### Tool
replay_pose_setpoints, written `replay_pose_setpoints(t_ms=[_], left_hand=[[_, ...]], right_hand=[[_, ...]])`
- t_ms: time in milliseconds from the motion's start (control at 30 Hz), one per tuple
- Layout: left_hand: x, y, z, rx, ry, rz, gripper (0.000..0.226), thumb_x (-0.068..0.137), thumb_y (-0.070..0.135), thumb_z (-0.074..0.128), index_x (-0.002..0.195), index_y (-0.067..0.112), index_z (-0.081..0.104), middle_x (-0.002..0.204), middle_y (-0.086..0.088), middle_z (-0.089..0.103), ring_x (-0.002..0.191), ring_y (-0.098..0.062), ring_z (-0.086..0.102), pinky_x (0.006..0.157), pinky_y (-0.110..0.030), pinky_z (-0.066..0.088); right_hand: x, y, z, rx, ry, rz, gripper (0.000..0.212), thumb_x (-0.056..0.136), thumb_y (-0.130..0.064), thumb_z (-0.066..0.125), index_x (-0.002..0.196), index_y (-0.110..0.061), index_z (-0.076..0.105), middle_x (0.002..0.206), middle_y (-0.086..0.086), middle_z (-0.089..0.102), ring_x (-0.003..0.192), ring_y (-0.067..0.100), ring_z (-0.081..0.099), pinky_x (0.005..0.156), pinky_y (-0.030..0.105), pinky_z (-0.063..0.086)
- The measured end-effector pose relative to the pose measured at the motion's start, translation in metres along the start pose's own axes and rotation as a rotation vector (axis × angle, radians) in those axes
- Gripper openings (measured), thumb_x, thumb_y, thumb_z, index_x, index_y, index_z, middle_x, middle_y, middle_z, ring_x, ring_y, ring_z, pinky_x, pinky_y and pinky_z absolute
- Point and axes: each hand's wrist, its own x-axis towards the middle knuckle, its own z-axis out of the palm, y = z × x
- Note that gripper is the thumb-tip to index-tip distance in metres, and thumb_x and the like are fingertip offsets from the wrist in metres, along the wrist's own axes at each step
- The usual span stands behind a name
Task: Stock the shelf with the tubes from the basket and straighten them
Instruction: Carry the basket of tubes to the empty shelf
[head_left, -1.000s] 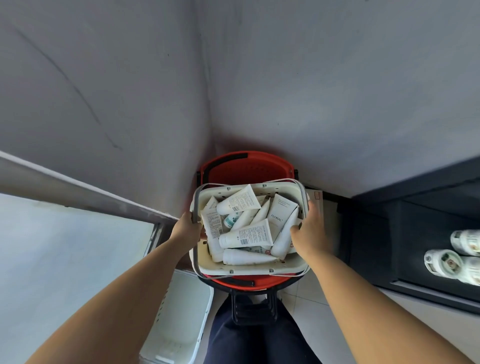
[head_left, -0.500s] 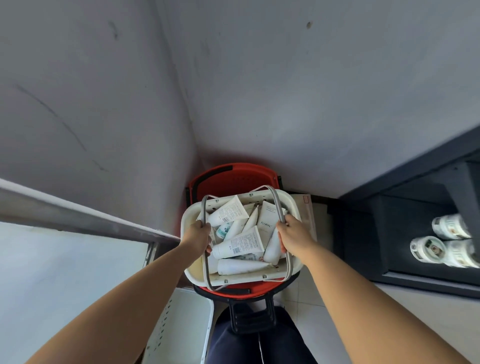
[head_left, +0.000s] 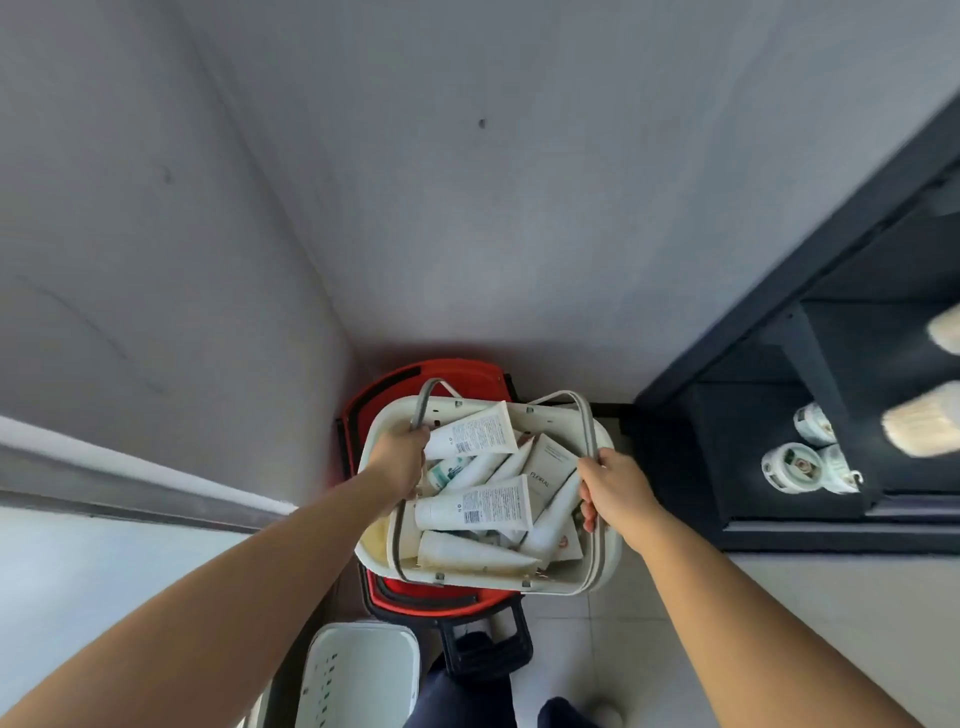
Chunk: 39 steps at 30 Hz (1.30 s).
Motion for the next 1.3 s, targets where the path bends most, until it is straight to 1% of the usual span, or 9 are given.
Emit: replay_pose_setpoints(t_ms=[100, 300, 500, 633, 833, 933, 1033, 1133, 1300], left_hand=[[-0.015, 0.013, 0.021, 0.002, -0.016, 0.001, 0.028, 0.101, 0.020, 0.040, 0.074, 0.014, 0.049, 0.051, 0.000, 0.035, 0.039, -0.013, 0.029, 0.040, -0.025, 0.025], [-0.056, 0.024, 0.090, 0.112, -0.061, 0.081, 0.022, 0.098, 0.019, 0.038, 0.098, 0.010, 0.058, 0.057, -0.001, 0.035, 0.042, -0.014, 0.029, 0.039, -0.023, 0.025], [-0.117, 0.018, 0.176, 0.223, -0.115, 0.191, 0.020, 0.099, 0.020, 0.039, 0.088, 0.015, 0.055, 0.058, -0.002, 0.038, 0.044, -0.016, 0.033, 0.043, -0.024, 0.026], [-0.167, 0.002, 0.240, 0.287, -0.163, 0.223, 0.019, 0.099, 0.018, 0.039, 0.089, 0.015, 0.054, 0.059, -0.003, 0.038, 0.046, -0.016, 0.034, 0.041, -0.024, 0.028], [-0.221, -0.022, 0.344, 0.404, -0.238, 0.238, 0.021, 0.095, 0.015, 0.040, 0.080, 0.012, 0.053, 0.061, -0.007, 0.043, 0.045, -0.020, 0.036, 0.042, -0.026, 0.030], [-0.247, -0.033, 0.397, 0.448, -0.311, 0.239, 0.024, 0.097, 0.016, 0.042, 0.076, 0.012, 0.053, 0.060, -0.005, 0.044, 0.044, -0.019, 0.038, 0.044, -0.026, 0.032], [-0.267, -0.040, 0.446, 0.521, -0.358, 0.233, 0.020, 0.096, 0.017, 0.041, 0.084, 0.011, 0.056, 0.060, -0.007, 0.043, 0.041, -0.021, 0.037, 0.045, -0.028, 0.032], [-0.289, -0.042, 0.491, 0.612, -0.430, 0.279, 0.022, 0.097, 0.013, 0.040, 0.083, 0.008, 0.055, 0.061, -0.007, 0.042, 0.043, -0.021, 0.035, 0.043, -0.029, 0.029], [-0.318, -0.041, 0.564, 0.645, -0.561, 0.287, 0.021, 0.096, 0.018, 0.041, 0.078, 0.014, 0.051, 0.063, -0.005, 0.039, 0.048, -0.018, 0.031, 0.043, -0.024, 0.027]], right_hand=[[-0.011, 0.005, -0.026, 0.049, 0.037, -0.015, 0.020, 0.094, -0.015, 0.043, 0.077, -0.005, 0.049, 0.055, 0.009, 0.047, 0.044, 0.023, 0.044, 0.046, 0.034, 0.044], [-0.051, 0.041, -0.089, 0.155, 0.114, -0.016, 0.020, 0.090, -0.014, 0.040, 0.072, -0.007, 0.045, 0.054, 0.007, 0.041, 0.042, 0.020, 0.039, 0.044, 0.031, 0.040], [-0.110, 0.113, -0.158, 0.301, 0.200, -0.005, 0.019, 0.090, -0.012, 0.040, 0.072, -0.007, 0.044, 0.056, 0.009, 0.039, 0.042, 0.020, 0.035, 0.042, 0.031, 0.037], [-0.158, 0.169, -0.205, 0.375, 0.271, 0.016, 0.020, 0.090, -0.008, 0.037, 0.070, -0.009, 0.041, 0.048, 0.002, 0.033, 0.040, 0.018, 0.028, 0.040, 0.027, 0.032], [-0.217, 0.254, -0.272, 0.487, 0.469, 0.084, 0.020, 0.088, -0.012, 0.036, 0.067, -0.013, 0.038, 0.050, 0.001, 0.030, 0.037, 0.014, 0.022, 0.042, 0.021, 0.021], [-0.244, 0.291, -0.301, 0.508, 0.559, 0.103, 0.021, 0.087, -0.015, 0.038, 0.067, -0.013, 0.039, 0.055, 0.005, 0.031, 0.042, 0.015, 0.025, 0.043, 0.021, 0.023], [-0.273, 0.325, -0.327, 0.555, 0.639, 0.138, 0.023, 0.088, -0.015, 0.039, 0.065, -0.012, 0.041, 0.056, 0.005, 0.033, 0.041, 0.016, 0.027, 0.040, 0.020, 0.024], [-0.299, 0.356, -0.346, 0.644, 0.730, 0.184, 0.024, 0.088, -0.014, 0.038, 0.064, -0.011, 0.042, 0.057, 0.006, 0.033, 0.038, 0.016, 0.027, 0.040, 0.020, 0.024], [-0.331, 0.395, -0.375, 0.830, 0.847, 0.281, 0.024, 0.088, -0.014, 0.039, 0.064, -0.014, 0.041, 0.054, 0.003, 0.033, 0.041, 0.014, 0.025, 0.042, 0.019, 0.023]])
